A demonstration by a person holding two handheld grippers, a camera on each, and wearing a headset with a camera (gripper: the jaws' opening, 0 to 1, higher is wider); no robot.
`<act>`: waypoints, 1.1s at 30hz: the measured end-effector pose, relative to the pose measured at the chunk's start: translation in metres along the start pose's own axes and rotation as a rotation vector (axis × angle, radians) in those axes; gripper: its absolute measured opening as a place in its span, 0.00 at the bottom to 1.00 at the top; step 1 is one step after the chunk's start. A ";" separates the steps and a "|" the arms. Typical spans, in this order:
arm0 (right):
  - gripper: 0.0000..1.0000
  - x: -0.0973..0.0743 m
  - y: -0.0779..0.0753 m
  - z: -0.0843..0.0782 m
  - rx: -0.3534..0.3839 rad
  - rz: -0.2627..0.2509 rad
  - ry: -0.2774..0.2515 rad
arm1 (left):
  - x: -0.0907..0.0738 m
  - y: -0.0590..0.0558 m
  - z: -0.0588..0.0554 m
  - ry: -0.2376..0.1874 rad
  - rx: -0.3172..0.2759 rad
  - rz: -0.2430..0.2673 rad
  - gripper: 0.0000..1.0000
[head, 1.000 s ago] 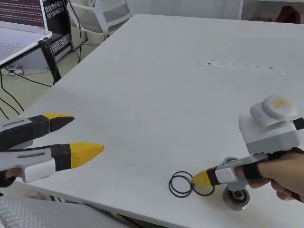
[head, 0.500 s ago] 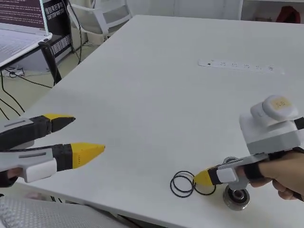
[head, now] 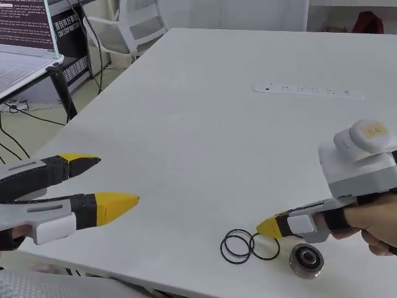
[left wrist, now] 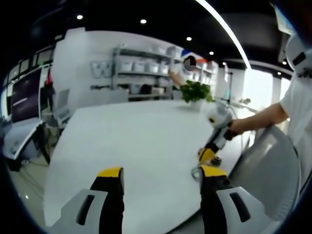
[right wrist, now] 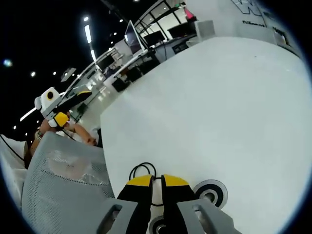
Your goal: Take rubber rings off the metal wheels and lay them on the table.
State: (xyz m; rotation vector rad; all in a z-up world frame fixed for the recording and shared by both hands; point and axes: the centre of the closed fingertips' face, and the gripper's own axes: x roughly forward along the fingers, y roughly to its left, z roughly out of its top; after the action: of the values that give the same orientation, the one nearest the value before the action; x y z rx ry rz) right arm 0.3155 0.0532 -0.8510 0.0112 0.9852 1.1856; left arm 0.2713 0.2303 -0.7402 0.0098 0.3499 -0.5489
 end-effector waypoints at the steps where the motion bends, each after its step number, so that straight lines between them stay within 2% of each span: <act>1: 0.04 -0.003 -0.002 0.002 -0.003 -0.006 -0.011 | 0.001 -0.001 0.002 0.001 0.006 -0.004 0.64; 4: 0.05 -0.010 -0.005 0.007 -0.007 -0.018 -0.035 | 0.005 -0.002 0.007 0.000 0.018 -0.013 0.64; 6: 0.05 -0.016 -0.011 0.012 -0.035 -0.041 -0.061 | 0.007 -0.004 0.011 -0.002 0.027 -0.024 0.64; 9: 0.07 -0.024 -0.015 0.017 -0.009 -0.040 -0.095 | 0.012 -0.007 0.016 0.000 0.045 -0.040 0.64; 16: 0.08 -0.043 -0.032 0.028 0.021 -0.076 -0.174 | 0.025 -0.013 0.033 -0.001 0.100 -0.083 0.64; 19: 0.08 -0.053 -0.043 0.030 0.023 -0.108 -0.197 | 0.034 -0.016 0.043 -0.008 0.128 -0.103 0.64; 22: 0.07 -0.061 -0.053 0.028 -0.015 -0.140 -0.207 | 0.043 -0.020 0.054 -0.020 0.151 -0.128 0.64; 24: 0.08 -0.067 -0.061 0.026 0.023 -0.146 -0.219 | 0.049 -0.024 0.060 -0.026 0.166 -0.143 0.64; 25: 0.08 -0.069 -0.064 0.026 0.045 -0.145 -0.236 | 0.055 -0.027 0.066 -0.034 0.179 -0.160 0.64; 28: 0.08 -0.076 -0.072 0.024 0.100 -0.151 -0.259 | 0.066 -0.038 0.075 -0.034 0.217 -0.196 0.64; 33: 0.09 -0.080 -0.075 0.018 0.102 -0.155 -0.253 | 0.086 -0.060 0.090 -0.037 0.278 -0.265 0.63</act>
State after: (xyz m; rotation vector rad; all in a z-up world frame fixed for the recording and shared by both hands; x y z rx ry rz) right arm 0.3827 -0.0317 -0.8259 0.1602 0.8072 0.9648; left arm 0.3385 0.1263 -0.6784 0.2232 0.2372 -0.8560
